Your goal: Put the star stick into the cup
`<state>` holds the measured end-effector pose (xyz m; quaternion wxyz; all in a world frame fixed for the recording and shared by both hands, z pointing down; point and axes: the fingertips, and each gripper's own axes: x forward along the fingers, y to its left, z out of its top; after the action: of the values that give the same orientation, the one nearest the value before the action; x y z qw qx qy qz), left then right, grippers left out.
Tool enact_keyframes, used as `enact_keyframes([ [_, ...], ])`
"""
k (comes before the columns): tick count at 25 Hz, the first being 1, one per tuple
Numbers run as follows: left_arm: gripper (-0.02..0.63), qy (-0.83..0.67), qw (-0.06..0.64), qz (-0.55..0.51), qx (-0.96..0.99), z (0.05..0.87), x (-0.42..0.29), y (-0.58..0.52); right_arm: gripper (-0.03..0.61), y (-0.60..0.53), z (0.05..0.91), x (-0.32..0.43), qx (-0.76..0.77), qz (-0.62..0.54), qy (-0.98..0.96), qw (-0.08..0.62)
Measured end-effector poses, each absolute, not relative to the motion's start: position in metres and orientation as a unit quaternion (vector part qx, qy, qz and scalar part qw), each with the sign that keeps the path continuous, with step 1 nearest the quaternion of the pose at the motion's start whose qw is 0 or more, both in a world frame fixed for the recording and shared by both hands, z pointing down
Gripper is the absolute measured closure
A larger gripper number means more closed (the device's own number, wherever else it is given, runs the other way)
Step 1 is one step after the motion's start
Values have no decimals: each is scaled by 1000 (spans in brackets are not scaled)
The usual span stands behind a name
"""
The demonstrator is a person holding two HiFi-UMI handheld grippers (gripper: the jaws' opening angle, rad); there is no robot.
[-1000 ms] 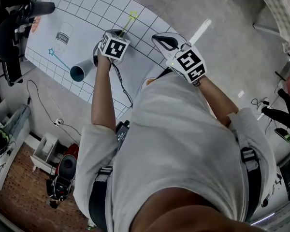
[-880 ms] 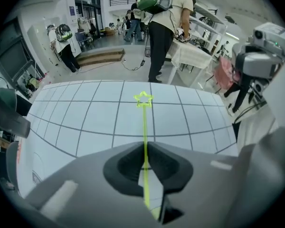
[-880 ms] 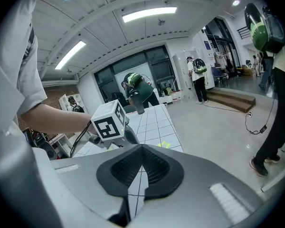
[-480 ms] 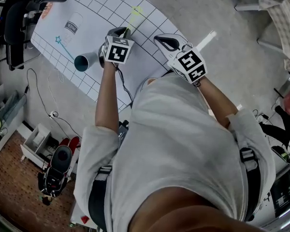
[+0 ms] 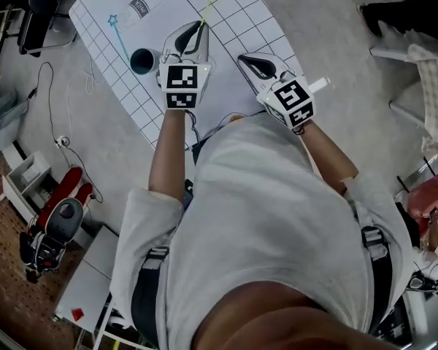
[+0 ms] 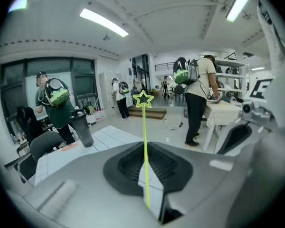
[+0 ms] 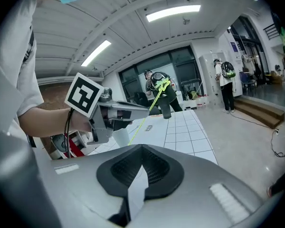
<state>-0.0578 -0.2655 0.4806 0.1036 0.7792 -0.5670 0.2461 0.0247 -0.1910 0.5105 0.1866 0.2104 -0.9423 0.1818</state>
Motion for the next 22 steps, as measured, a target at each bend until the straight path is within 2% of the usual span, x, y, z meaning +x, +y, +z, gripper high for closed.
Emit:
enact_keyframes([
  [6,594,-690,60,111,713,414,-130,-239,578,-171,507,-1,172,168,-952,190],
  [10,594,-750,43,69,657,392,-182,-218,578,-163,506,-11,151,159,-956,193],
  [16,594,-804,58,26,592,394,-242,-197,578,-160,511,-20,136,161,-956,204],
  [22,594,-808,105,39,578,432,-257,-195,578,-158,513,-27,127,163,-956,210],
])
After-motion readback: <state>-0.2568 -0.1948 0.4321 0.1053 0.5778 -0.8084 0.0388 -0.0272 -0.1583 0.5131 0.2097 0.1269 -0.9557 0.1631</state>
